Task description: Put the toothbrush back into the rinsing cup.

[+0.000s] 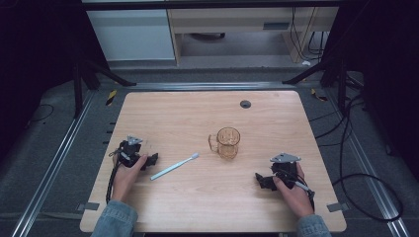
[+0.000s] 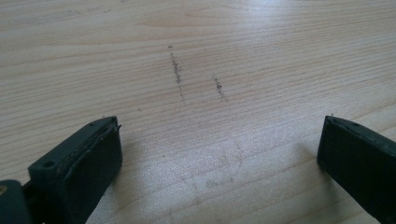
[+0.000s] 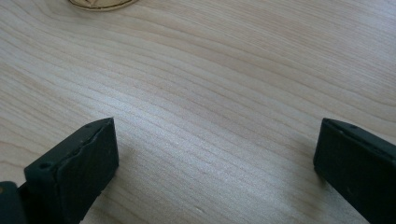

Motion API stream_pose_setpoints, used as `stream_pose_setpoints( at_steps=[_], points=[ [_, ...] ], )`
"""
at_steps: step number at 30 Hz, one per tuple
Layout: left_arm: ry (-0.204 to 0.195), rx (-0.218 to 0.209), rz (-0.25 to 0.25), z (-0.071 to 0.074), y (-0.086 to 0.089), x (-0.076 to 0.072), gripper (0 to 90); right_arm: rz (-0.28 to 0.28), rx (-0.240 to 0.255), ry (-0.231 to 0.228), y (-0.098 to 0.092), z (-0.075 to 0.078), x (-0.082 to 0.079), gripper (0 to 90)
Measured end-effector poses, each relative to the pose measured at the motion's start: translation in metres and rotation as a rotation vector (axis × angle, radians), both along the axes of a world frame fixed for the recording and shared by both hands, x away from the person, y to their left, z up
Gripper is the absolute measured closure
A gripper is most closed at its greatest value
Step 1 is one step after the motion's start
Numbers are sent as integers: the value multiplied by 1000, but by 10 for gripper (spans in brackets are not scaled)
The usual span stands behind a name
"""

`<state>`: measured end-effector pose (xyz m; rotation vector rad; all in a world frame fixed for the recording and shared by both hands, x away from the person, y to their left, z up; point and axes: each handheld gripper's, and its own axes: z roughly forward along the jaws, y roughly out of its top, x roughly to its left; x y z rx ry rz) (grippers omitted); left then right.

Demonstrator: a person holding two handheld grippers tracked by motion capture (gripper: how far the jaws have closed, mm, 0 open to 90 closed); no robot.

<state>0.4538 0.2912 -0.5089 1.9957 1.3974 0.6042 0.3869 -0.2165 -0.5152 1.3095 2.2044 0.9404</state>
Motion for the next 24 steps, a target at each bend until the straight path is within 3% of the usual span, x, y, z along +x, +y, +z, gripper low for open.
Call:
stream_pose_setpoints(
  at_steps=[6, 8, 9, 13, 14, 15, 16, 20, 24],
  points=[
    [16, -26, 4, 7, 4, -1, 68, 0, 0, 0, 0, 0, 0, 4],
    [17, -7, 7, 13, 5, -4, 68, 4, -6, -5, 0, 0, 0, 4],
    [30, 2, -26, 21, 6, -7, 69, 5, -6, -5, 0, 0, 0, 4],
    [44, 22, -58, 36, 7, -12, 70, 5, -6, -6, 0, 0, 0, 3],
    [51, 41, -94, 46, 6, -14, 75, 5, -6, -5, 0, 0, 0, 3],
    [51, 41, -94, 46, 6, -14, 89, 4, -6, -5, 0, 0, 0, 4],
    [57, 72, -117, 56, 3, -18, 99, 0, 0, 0, 0, 0, 0, 3],
    [83, 134, -169, 72, -6, -24, 103, 1, -1, 0, 0, 0, 0, 4],
    [107, 180, -165, 78, -7, -26, 146, 0, -1, 0, 0, 0, 0, 4]
  ],
)
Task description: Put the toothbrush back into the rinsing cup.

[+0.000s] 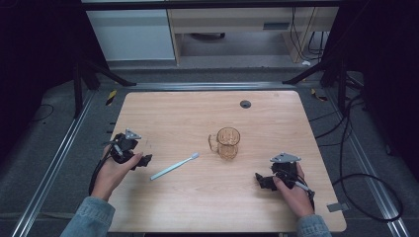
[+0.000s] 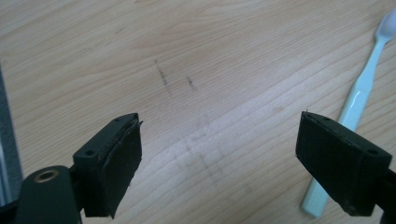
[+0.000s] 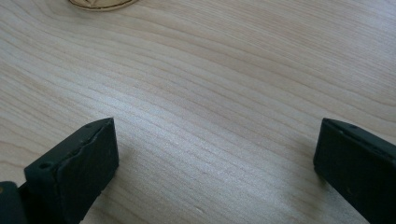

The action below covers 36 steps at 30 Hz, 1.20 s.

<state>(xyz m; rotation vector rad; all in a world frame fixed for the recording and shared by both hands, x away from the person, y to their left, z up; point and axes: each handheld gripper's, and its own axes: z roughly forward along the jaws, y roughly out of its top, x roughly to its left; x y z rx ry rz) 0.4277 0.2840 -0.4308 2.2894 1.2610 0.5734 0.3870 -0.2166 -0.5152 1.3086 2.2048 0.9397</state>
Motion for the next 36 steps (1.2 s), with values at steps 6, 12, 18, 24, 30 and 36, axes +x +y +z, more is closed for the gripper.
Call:
stream_pose_setpoints(
  at_steps=[6, 12, 18, 24, 30, 36],
  points=[
    [19, -20, -16, 5, -4, -4, 160, 0, 1, 0, 0, 0, 0, 4],
    [52, 28, -85, 10, -19, 0, 157, -1, 2, 1, 0, 0, 0, 4],
    [82, 61, -128, 12, -30, 3, 153, 4, -6, -5, 0, 0, 0, 4],
    [104, 78, -158, 13, -39, 6, 146, 4, -6, -5, 0, 0, 0, 3],
    [122, 93, -182, 14, -48, 10, 155, 4, -6, -5, 0, 0, 0, 4],
    [149, 126, -210, 13, -60, 14, 188, 4, -6, -5, 0, 0, 0, 4]
  ],
)
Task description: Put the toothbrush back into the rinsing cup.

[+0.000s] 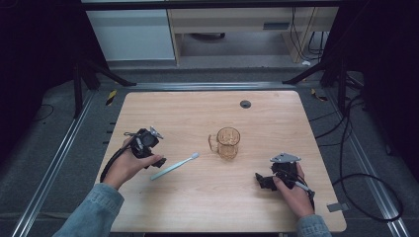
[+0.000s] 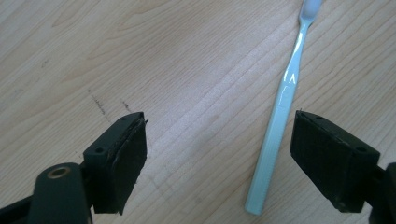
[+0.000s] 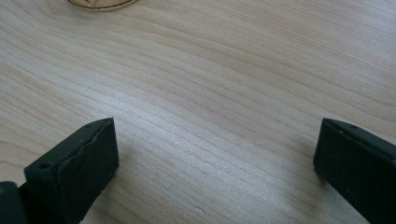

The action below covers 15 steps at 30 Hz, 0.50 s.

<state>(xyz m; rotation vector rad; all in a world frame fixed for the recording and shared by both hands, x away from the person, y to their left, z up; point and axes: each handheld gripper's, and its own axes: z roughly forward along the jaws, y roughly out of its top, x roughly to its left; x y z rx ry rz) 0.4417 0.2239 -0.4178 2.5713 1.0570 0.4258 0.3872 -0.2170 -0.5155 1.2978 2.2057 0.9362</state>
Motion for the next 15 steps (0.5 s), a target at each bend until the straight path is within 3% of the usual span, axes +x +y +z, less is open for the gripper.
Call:
stream_pose_setpoints(
  at_steps=[10, 15],
  points=[
    [27, 20, -29, -4, -13, 5, 285, -1, 0, 0, 0, 0, 0, 4],
    [62, 26, -45, -7, -19, 9, 340, -1, 0, 0, 0, 0, 0, 3]
  ],
)
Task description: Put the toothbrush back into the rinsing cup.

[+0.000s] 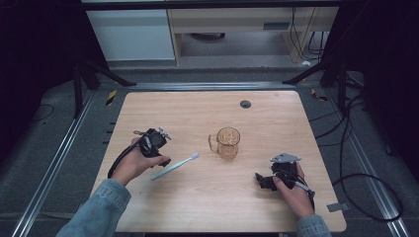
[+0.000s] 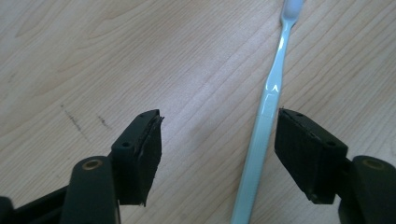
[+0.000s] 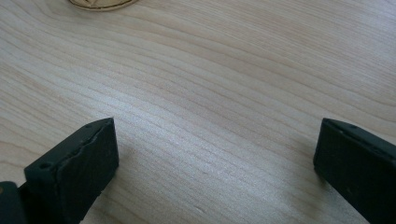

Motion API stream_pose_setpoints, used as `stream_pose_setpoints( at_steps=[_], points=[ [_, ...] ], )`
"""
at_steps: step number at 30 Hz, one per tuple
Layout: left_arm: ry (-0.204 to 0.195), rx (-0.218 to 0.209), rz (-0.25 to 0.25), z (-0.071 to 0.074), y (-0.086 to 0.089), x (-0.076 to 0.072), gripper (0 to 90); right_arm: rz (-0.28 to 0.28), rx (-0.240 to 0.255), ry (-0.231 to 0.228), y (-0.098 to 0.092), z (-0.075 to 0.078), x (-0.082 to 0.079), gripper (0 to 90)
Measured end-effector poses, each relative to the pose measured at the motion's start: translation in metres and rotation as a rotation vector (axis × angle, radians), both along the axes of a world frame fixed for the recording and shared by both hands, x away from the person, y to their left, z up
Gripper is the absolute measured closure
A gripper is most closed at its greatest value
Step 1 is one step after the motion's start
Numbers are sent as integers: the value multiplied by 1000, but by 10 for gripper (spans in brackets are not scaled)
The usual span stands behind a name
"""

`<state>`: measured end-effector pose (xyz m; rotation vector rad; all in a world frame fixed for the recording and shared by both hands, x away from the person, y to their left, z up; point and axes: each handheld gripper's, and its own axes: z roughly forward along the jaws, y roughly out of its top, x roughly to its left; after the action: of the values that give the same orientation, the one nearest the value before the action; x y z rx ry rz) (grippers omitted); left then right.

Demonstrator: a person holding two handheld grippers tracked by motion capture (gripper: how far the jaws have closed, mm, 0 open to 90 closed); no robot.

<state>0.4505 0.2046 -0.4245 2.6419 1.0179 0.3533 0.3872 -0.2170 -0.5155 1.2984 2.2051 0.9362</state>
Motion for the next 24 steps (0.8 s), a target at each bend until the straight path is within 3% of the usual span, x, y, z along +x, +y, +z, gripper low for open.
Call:
stream_pose_setpoints(
  at_steps=[9, 12, 16, 24],
  points=[
    [67, 57, -57, -3, -18, 8, 423, 0, 0, 0, 0, 0, 0, 4],
    [113, 80, -89, -10, -26, 10, 463, 1, 0, 0, 0, 0, 0, 3],
    [132, 97, -112, -14, -35, 12, 491, 0, 0, 0, 0, 0, 0, 4],
    [171, 115, -108, -22, -43, 21, 539, 0, 1, 1, 0, 0, 0, 4]
  ],
)
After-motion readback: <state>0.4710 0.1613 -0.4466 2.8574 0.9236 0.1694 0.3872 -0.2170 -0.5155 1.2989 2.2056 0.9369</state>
